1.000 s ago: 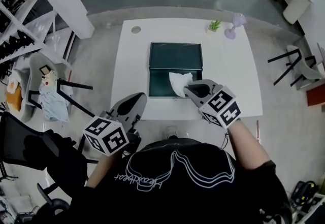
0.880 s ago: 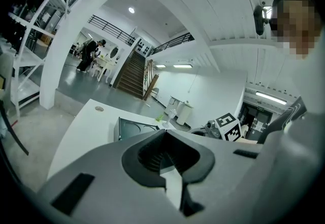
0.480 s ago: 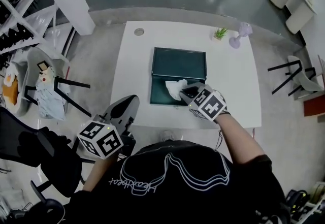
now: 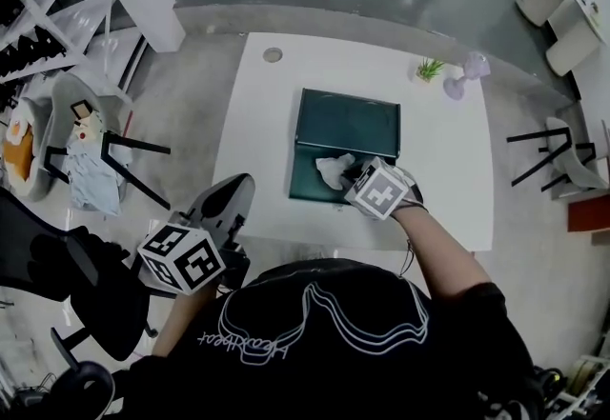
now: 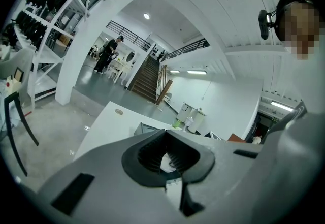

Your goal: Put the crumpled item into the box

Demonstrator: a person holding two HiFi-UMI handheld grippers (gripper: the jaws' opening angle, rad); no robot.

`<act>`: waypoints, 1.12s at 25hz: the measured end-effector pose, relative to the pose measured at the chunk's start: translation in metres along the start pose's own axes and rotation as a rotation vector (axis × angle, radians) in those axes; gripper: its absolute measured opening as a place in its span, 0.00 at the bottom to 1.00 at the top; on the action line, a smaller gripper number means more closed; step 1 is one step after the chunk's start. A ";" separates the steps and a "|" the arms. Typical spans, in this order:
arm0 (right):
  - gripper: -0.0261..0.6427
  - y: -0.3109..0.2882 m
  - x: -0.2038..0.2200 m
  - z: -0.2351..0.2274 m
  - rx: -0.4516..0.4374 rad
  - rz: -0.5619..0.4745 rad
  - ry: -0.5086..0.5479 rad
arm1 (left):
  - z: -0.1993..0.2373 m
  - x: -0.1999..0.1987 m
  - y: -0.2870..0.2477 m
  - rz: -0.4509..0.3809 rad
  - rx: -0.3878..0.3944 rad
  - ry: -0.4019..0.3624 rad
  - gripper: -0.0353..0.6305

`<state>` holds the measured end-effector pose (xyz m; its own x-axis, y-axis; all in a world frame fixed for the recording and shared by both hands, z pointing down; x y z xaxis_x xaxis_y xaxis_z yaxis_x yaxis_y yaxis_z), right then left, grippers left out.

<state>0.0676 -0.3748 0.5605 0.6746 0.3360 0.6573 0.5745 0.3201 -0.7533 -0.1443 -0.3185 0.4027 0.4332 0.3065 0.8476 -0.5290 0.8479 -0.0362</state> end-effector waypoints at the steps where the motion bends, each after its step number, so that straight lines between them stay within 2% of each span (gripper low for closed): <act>1: 0.05 -0.002 0.001 -0.001 -0.001 0.010 0.004 | 0.001 -0.001 -0.001 -0.002 -0.002 0.001 0.06; 5: 0.07 -0.006 0.004 -0.001 -0.009 0.060 0.017 | 0.005 -0.006 -0.001 -0.015 -0.011 0.002 0.06; 8: 0.18 -0.005 0.004 -0.002 -0.007 0.081 0.030 | 0.008 -0.007 -0.002 -0.022 -0.019 0.003 0.06; 18: 0.35 0.009 0.007 -0.003 0.010 -0.003 -0.051 | -0.003 -0.001 -0.001 -0.006 -0.004 0.004 0.06; 20: 0.37 0.016 0.005 -0.003 0.022 -0.042 -0.077 | -0.007 0.000 0.001 -0.006 0.001 0.001 0.06; 23: 0.35 0.032 -0.002 -0.002 0.043 -0.142 -0.146 | -0.011 0.001 0.006 -0.006 0.008 -0.004 0.06; 28: 0.23 0.074 -0.031 0.023 0.019 -0.409 -0.267 | -0.027 0.005 0.016 -0.001 0.028 -0.005 0.06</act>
<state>0.0789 -0.3406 0.4848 0.2509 0.3940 0.8842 0.7573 0.4891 -0.4328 -0.1306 -0.2919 0.3922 0.4301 0.3029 0.8504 -0.5488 0.8357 -0.0201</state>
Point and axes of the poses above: the fingertips, and each gripper's own axes: y backward along the fingers, z to its left, x out of its underside, the point moved 4 cm from there along y, backward along the fingers, and after that the axes turned 14 degrees about -z, right-handed, at the moved point
